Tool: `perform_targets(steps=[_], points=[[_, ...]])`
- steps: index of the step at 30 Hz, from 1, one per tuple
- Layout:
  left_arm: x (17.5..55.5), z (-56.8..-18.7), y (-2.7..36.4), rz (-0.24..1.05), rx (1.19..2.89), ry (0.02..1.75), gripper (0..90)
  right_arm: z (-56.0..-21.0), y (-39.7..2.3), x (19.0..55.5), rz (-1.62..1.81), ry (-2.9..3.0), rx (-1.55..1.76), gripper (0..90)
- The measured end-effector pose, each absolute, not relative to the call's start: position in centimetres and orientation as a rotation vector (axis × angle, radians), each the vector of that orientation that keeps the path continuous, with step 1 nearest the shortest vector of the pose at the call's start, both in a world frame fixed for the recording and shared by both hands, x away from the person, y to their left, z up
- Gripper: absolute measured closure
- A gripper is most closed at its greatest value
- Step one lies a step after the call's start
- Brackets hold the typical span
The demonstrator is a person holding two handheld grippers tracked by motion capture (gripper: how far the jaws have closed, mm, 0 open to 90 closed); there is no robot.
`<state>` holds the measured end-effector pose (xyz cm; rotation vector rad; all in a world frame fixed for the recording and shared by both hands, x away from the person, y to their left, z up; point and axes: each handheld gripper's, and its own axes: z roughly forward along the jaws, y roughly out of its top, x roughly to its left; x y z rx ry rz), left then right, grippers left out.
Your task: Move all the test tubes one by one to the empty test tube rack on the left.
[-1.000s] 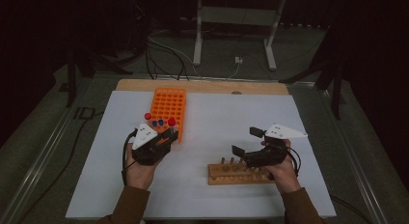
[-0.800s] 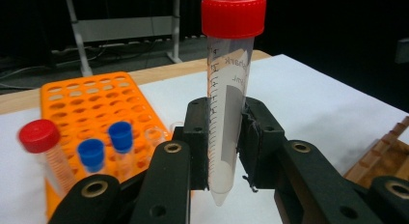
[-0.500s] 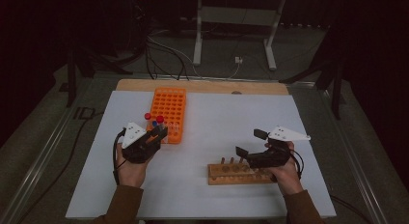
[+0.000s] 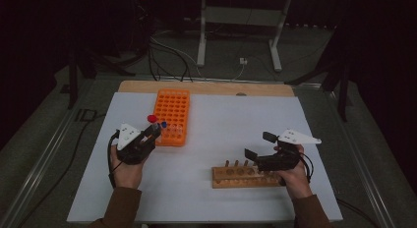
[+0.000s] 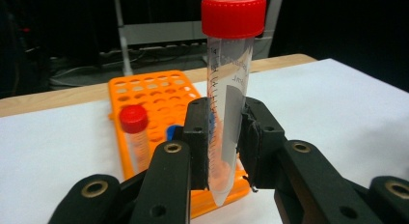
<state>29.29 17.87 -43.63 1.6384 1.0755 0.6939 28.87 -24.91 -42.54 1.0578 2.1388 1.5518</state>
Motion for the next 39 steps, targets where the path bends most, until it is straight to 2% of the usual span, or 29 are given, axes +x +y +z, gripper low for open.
perform_targets(steps=[39], points=[[32.6,-46.2,18.3,0.841,1.634,1.206,75.1,-43.3,-25.2,28.8,1.549,2.144,1.078,0.3]])
